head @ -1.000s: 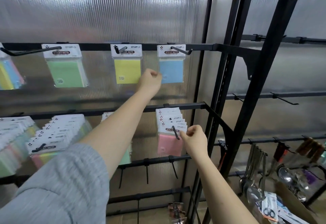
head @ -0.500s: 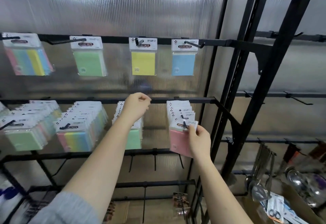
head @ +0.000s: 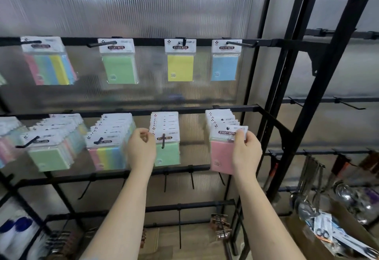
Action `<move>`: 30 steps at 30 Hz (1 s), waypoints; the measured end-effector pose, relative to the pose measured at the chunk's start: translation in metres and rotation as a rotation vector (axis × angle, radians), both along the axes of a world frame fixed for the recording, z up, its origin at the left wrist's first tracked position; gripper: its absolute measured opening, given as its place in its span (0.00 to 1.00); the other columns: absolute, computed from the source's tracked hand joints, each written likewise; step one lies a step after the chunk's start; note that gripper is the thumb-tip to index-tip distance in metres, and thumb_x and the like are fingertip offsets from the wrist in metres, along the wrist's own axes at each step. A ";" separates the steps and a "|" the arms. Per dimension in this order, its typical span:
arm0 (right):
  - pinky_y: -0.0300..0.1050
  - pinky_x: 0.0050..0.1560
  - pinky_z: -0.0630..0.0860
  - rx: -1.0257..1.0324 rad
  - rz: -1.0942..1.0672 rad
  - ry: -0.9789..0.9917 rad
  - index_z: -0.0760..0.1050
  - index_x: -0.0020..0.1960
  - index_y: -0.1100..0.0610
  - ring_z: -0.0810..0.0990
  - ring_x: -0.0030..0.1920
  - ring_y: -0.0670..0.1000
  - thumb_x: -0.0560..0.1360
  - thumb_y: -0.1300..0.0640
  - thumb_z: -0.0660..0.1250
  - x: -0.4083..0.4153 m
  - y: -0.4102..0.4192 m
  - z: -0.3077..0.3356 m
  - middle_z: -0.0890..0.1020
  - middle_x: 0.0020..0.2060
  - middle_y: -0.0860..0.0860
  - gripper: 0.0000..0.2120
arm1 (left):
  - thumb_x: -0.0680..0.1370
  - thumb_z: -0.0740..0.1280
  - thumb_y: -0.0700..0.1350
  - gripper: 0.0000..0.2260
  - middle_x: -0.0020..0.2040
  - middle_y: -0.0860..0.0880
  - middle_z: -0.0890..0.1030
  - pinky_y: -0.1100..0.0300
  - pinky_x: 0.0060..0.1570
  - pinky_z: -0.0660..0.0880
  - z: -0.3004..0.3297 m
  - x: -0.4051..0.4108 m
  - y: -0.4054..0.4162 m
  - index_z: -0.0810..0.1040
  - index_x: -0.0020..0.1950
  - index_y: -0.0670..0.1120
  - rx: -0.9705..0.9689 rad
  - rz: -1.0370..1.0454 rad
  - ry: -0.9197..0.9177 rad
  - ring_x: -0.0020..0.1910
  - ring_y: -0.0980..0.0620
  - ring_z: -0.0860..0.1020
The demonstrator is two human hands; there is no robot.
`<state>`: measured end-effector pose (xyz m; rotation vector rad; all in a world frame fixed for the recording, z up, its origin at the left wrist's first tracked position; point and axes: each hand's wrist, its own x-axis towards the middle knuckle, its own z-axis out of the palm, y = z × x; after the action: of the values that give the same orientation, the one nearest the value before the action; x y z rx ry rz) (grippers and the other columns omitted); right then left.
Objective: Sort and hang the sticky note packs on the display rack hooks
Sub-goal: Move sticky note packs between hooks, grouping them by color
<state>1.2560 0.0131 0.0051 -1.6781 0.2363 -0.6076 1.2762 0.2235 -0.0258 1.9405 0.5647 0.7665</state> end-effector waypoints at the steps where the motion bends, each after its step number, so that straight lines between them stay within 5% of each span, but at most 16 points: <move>1: 0.30 0.24 0.62 0.006 0.001 -0.006 0.62 0.33 0.58 0.65 0.29 0.45 0.80 0.57 0.56 -0.001 0.002 0.002 0.70 0.29 0.48 0.17 | 0.79 0.61 0.43 0.08 0.50 0.48 0.79 0.62 0.43 0.68 -0.006 0.000 0.002 0.76 0.55 0.44 -0.017 0.000 -0.010 0.47 0.51 0.75; 4: 0.31 0.23 0.61 0.020 -0.006 -0.028 0.64 0.35 0.60 0.65 0.29 0.45 0.80 0.57 0.56 -0.002 0.007 0.005 0.70 0.29 0.49 0.16 | 0.80 0.59 0.44 0.14 0.58 0.45 0.79 0.55 0.54 0.72 -0.017 -0.001 0.006 0.74 0.65 0.43 -0.034 -0.042 0.019 0.56 0.47 0.76; 7: 0.29 0.23 0.61 0.037 -0.004 -0.039 0.66 0.36 0.61 0.65 0.29 0.44 0.81 0.56 0.56 -0.003 0.013 0.007 0.70 0.29 0.48 0.16 | 0.82 0.57 0.43 0.16 0.61 0.48 0.78 0.61 0.51 0.68 -0.021 -0.007 0.001 0.71 0.68 0.43 -0.034 -0.124 0.063 0.55 0.52 0.75; 11: 0.30 0.23 0.61 0.061 -0.019 -0.042 0.66 0.36 0.61 0.66 0.29 0.45 0.81 0.57 0.56 -0.005 0.017 0.008 0.71 0.29 0.48 0.16 | 0.81 0.58 0.41 0.14 0.44 0.59 0.75 0.68 0.38 0.66 -0.029 -0.015 -0.008 0.74 0.65 0.44 -0.062 -0.152 -0.010 0.39 0.63 0.70; 18: 0.28 0.22 0.60 0.097 -0.029 -0.033 0.66 0.35 0.61 0.68 0.26 0.41 0.80 0.58 0.56 -0.010 0.020 0.009 0.71 0.28 0.47 0.16 | 0.78 0.66 0.43 0.10 0.49 0.50 0.78 0.73 0.37 0.68 -0.043 -0.015 -0.012 0.75 0.58 0.43 -0.310 -0.142 -0.074 0.47 0.55 0.76; 22: 0.31 0.24 0.61 0.070 -0.037 -0.025 0.69 0.38 0.63 0.66 0.29 0.45 0.80 0.57 0.56 -0.009 0.014 0.006 0.71 0.29 0.48 0.14 | 0.80 0.62 0.46 0.05 0.48 0.51 0.80 0.60 0.45 0.75 -0.053 -0.005 -0.013 0.75 0.53 0.46 -0.438 -0.263 -0.003 0.51 0.49 0.79; 25: 0.41 0.32 0.64 0.094 -0.025 -0.016 0.70 0.39 0.66 0.69 0.33 0.48 0.79 0.56 0.57 -0.008 0.010 0.005 0.73 0.31 0.50 0.16 | 0.82 0.59 0.47 0.07 0.51 0.51 0.80 0.60 0.45 0.74 -0.052 -0.007 -0.018 0.74 0.55 0.48 -0.575 -0.340 0.014 0.51 0.51 0.78; 30: 0.43 0.35 0.67 0.095 0.035 -0.041 0.73 0.42 0.67 0.73 0.35 0.48 0.80 0.53 0.58 -0.011 0.008 0.004 0.78 0.35 0.52 0.18 | 0.83 0.54 0.48 0.11 0.49 0.53 0.79 0.64 0.39 0.70 -0.044 -0.015 -0.029 0.74 0.60 0.47 -0.632 -0.402 -0.001 0.46 0.57 0.76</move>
<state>1.2452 0.0216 0.0095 -1.5735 0.2027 -0.5949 1.2615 0.1942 -0.0693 1.3948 0.3400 0.2801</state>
